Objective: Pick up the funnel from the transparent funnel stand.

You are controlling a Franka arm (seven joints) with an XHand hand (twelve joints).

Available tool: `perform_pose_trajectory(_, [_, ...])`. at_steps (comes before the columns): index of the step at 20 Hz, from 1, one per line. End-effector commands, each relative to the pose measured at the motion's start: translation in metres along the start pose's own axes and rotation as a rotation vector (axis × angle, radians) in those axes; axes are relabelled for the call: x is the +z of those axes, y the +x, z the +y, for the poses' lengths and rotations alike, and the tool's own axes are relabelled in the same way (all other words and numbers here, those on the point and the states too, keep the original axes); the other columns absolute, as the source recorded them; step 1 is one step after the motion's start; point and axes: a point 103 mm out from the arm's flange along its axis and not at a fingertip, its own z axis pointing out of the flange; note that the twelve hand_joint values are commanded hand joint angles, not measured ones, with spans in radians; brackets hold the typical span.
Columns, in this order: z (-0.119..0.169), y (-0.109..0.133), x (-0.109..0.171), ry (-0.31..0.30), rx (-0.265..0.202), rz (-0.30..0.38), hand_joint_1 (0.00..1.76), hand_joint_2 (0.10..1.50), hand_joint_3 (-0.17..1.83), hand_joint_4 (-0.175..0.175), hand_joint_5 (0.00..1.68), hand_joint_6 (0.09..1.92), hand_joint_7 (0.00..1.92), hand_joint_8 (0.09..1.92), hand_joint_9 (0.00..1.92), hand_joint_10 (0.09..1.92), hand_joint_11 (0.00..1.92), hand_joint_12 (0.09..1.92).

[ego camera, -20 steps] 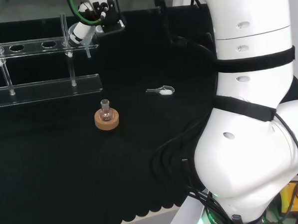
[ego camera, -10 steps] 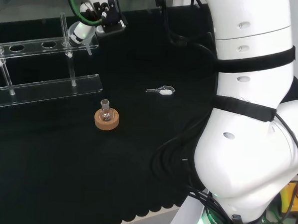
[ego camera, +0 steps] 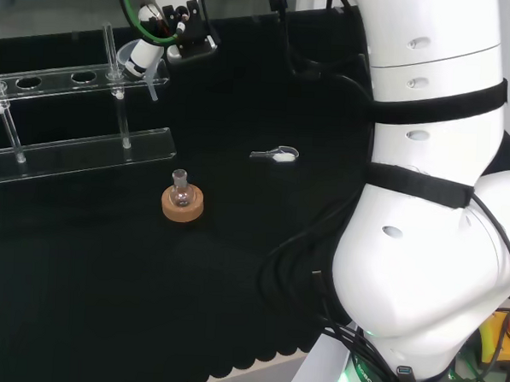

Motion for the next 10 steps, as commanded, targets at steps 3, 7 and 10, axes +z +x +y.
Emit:
perform_pose_trajectory(3, [0.0018,0.0011,-0.0002,-0.019,0.009,0.002,0.68,0.5,0.68,-0.017,0.53,0.09,0.71,0.51,0.35,0.7,0.0,0.85])
perform_pose_trajectory(7, [0.0006,0.0008,-0.0017,-0.065,0.026,0.009,0.74,0.51,0.7,-0.012,0.6,0.09,0.78,0.51,0.45,0.65,0.0,0.95])
perform_pose_trajectory(10, [-0.0013,0.0,-0.0013,-0.096,0.036,0.019,0.79,0.51,0.71,-0.01,0.65,0.09,0.83,0.53,0.51,0.61,0.0,1.06])
